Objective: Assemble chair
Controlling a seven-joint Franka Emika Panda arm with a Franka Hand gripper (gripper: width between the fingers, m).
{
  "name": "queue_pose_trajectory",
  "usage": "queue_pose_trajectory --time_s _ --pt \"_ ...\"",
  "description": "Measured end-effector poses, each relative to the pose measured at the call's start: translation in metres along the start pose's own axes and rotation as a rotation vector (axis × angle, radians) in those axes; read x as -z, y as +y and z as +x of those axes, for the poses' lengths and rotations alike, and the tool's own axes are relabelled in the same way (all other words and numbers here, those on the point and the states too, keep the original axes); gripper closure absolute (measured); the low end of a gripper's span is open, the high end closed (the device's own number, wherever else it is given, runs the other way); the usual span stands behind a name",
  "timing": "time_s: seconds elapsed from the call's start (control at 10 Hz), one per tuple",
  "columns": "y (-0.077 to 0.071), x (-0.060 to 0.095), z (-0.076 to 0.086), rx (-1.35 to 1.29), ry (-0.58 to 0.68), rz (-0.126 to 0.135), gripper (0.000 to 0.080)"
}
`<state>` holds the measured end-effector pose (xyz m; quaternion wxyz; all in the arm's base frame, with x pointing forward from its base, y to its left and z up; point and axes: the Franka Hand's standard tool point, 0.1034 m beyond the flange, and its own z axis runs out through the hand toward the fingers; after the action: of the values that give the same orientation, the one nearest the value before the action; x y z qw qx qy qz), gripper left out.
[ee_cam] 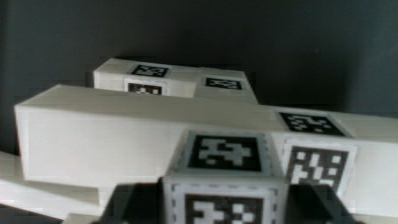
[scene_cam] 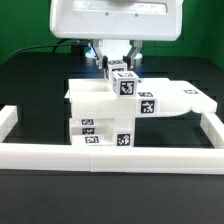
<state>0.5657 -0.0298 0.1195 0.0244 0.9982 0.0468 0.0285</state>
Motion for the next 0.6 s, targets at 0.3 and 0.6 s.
queue_pose_trajectory --time_s 0.3,0.6 --pt "-0.0001 0.0002 0.0009 -0.317 0.009 0.038 0.0518" --pt "-0.0019 -0.0003 0.0016 -0.524 0.015 0.065 0.0518"
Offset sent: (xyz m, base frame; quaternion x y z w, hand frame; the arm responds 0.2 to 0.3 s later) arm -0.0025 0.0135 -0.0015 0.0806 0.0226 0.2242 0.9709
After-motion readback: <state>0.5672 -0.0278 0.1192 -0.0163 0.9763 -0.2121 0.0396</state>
